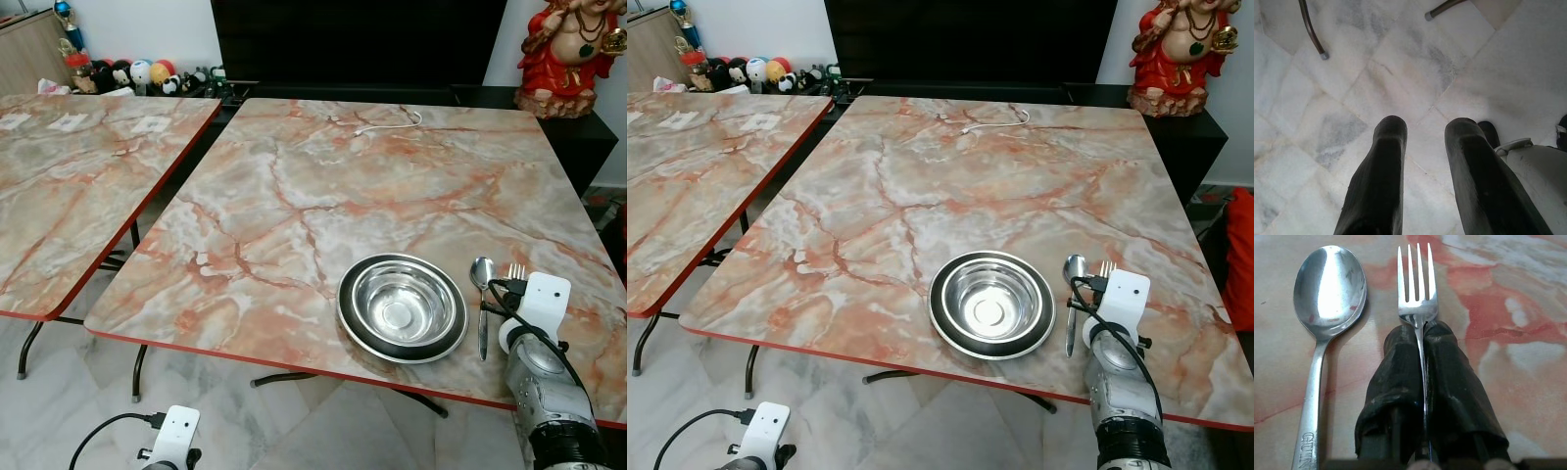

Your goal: Setting the table

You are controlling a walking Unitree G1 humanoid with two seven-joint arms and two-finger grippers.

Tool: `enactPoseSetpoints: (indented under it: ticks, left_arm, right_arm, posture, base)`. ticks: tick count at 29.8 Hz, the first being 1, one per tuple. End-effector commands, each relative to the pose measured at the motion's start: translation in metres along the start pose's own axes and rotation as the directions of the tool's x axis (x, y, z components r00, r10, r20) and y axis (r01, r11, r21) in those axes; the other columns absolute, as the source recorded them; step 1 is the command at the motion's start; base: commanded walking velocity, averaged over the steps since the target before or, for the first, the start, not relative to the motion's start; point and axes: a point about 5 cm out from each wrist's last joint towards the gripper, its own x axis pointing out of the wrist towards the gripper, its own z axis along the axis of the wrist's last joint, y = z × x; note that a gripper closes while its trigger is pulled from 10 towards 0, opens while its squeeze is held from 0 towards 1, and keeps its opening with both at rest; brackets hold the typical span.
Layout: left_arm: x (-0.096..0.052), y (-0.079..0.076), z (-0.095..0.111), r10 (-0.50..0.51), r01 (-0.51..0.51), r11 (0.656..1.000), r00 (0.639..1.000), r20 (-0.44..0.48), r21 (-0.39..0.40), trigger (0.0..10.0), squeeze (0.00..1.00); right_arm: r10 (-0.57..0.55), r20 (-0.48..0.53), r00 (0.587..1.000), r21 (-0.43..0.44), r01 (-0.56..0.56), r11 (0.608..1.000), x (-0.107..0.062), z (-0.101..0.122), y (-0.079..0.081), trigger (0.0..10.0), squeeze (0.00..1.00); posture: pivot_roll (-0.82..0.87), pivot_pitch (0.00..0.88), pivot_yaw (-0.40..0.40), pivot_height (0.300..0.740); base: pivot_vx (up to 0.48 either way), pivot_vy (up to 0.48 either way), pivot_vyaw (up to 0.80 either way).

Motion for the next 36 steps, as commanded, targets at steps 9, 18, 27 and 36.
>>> enactPoseSetpoints:
  ticks: [9,18,27,36]
  left_arm:
    - [-0.0009,0.0047,-0.0038,0.008,-0.008,1.0,1.0,-0.019,0.005,10.0,0.0]
    - [-0.0013,0.0053,-0.0055,0.01,-0.01,1.0,1.0,-0.023,0.005,10.0,0.0]
    - [-0.0013,0.006,-0.0051,0.012,-0.011,1.0,1.0,-0.023,0.005,10.0,0.0]
    - [-0.0012,0.0057,-0.0047,0.012,-0.012,1.0,1.0,-0.022,0.006,10.0,0.0]
  right_arm:
    - [-0.001,-0.019,1.0,-0.01,0.001,1.0,0.0011,-0.0024,0.0015,10.0,0.29]
    - [-0.004,-0.036,0.999,-0.015,0.003,1.0,0.0011,-0.0056,0.0014,10.0,0.31]
    - [-0.008,-0.044,0.999,-0.02,0.007,1.0,0.0011,-0.0067,0.0008,10.0,0.53]
    - [-0.007,-0.048,0.999,-0.022,0.006,1.0,0.0015,-0.0071,0.0009,10.0,0.53]
  posture:
    - [0.04,0.03,0.035,0.74]
    - [0.05,0.032,0.036,0.74]
    - [0.05,0.031,0.035,0.74]
    - [0.05,0.031,0.035,0.74]
  base:
    - [0.0,0.0,0.0]
    - [0.0,0.0,0.0]
    - [0.0,0.0,0.0]
    - [0.0,0.0,0.0]
